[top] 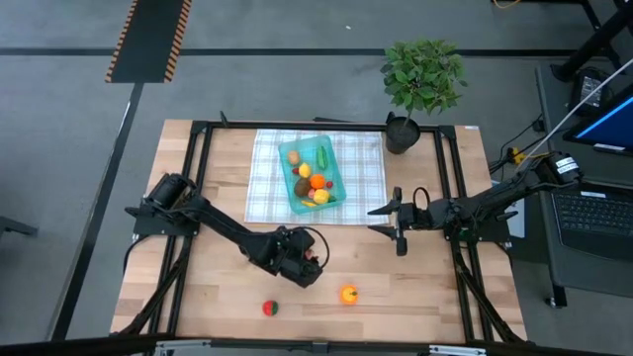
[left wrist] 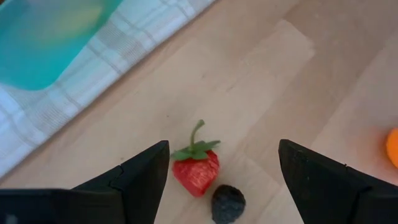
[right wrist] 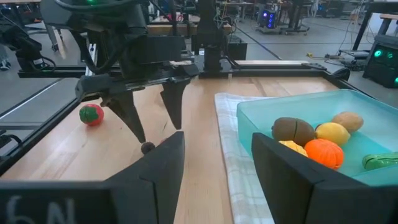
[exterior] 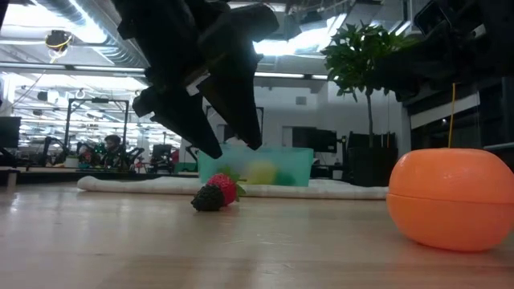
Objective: Pick and placing Produce into tupperware
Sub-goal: Put the top red strawberry into the blue bin, then put the orange into the blue bin
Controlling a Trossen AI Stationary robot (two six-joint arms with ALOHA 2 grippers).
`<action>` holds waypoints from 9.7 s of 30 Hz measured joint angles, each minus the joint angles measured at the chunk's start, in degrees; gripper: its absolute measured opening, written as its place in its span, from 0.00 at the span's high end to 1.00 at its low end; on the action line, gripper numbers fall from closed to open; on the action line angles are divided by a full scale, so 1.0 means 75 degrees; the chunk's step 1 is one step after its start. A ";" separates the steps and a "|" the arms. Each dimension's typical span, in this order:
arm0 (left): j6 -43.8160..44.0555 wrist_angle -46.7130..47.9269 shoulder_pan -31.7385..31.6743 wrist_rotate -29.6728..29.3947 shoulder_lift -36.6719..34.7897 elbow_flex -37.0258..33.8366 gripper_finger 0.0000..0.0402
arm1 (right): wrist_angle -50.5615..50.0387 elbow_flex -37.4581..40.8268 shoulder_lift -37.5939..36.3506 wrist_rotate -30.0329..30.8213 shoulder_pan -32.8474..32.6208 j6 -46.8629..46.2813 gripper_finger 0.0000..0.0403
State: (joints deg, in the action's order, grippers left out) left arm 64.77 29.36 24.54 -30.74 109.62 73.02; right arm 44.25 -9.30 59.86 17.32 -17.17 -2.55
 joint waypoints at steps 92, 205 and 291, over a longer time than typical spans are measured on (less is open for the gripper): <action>-0.0748 0.2060 0.1212 -0.1682 -0.1619 -0.0043 0.67 | -0.0388 -0.0003 0.0000 0.0003 0.0000 -0.0055 0.53; -0.7166 -0.6915 -0.6073 0.2465 -0.2990 -0.4023 0.68 | -0.0154 -0.0003 0.0003 0.2075 0.1311 0.0402 0.53; -0.8331 -0.3921 -0.6928 0.4436 -0.1596 -0.1751 0.53 | -0.0102 -0.0003 0.0000 0.1460 0.2162 0.0431 0.53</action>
State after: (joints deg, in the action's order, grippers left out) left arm 2.29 -0.04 -27.42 2.53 97.65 59.89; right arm 43.48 -9.32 59.86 28.27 -0.95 0.69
